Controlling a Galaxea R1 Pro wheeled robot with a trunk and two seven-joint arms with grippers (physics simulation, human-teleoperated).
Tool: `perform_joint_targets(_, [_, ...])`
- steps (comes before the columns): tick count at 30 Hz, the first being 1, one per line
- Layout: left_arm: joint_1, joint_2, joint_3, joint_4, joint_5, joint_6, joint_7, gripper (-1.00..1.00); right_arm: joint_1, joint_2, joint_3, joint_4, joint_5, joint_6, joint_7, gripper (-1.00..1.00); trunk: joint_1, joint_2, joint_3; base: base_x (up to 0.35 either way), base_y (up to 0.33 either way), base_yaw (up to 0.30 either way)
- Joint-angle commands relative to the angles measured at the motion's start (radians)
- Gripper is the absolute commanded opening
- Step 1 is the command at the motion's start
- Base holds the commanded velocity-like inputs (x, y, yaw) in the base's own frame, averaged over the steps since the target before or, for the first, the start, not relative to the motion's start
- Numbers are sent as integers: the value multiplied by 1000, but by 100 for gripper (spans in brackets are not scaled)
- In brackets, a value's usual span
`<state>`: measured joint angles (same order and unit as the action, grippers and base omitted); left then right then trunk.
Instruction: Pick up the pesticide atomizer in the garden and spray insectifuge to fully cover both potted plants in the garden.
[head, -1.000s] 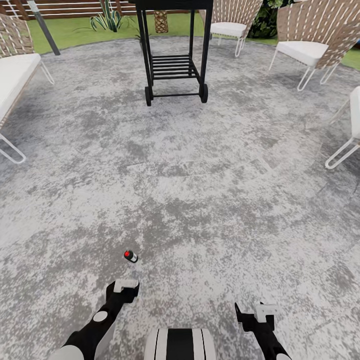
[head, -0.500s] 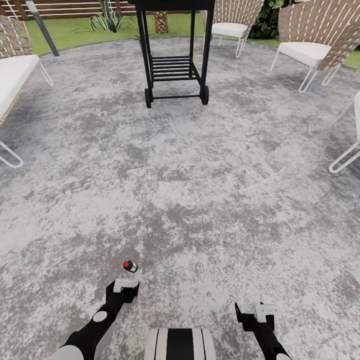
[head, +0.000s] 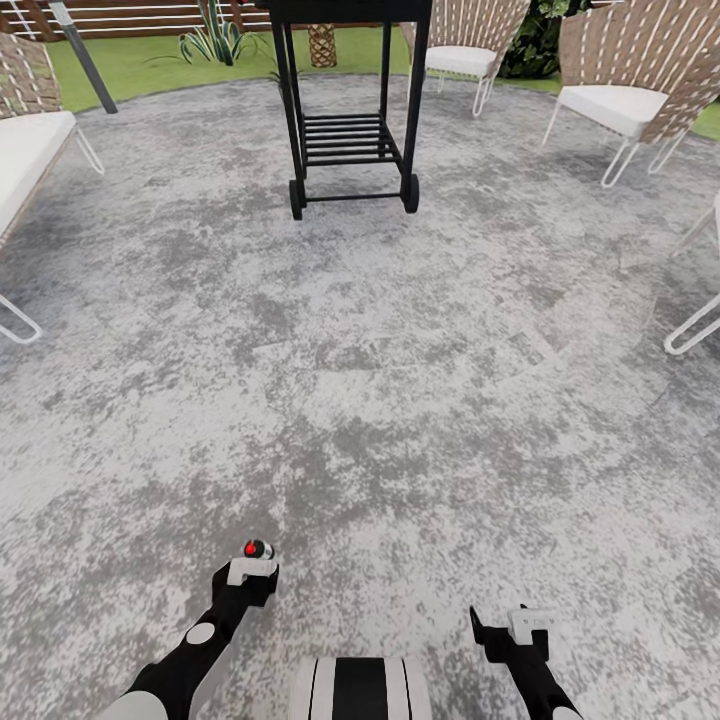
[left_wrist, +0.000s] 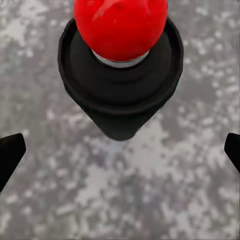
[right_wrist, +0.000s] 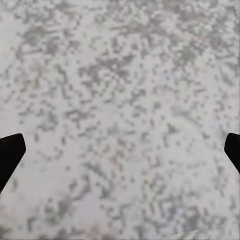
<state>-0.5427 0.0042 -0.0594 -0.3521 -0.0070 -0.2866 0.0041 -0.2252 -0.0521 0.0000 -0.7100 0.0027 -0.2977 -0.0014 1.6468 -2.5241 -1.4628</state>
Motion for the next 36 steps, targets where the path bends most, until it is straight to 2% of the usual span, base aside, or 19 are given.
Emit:
perform_joint_targets(1, [0,0,-3,1,-1,-3,0,100,0,0,0,0,0,-3,0,100,0,0,-1,40,3,0])
perform_joint_targets(26, [3,-1,-4,-1,-2,-9,0,100,0,0,-2,-1,-1,-3,0,100,0,0,0,3,0,37])
perform_joint_targets(36, [3,-1,-4,-1,-2,-9,0,100,0,0,-2,0,-1,-3,3,100,0,0,13,0,0,-58])
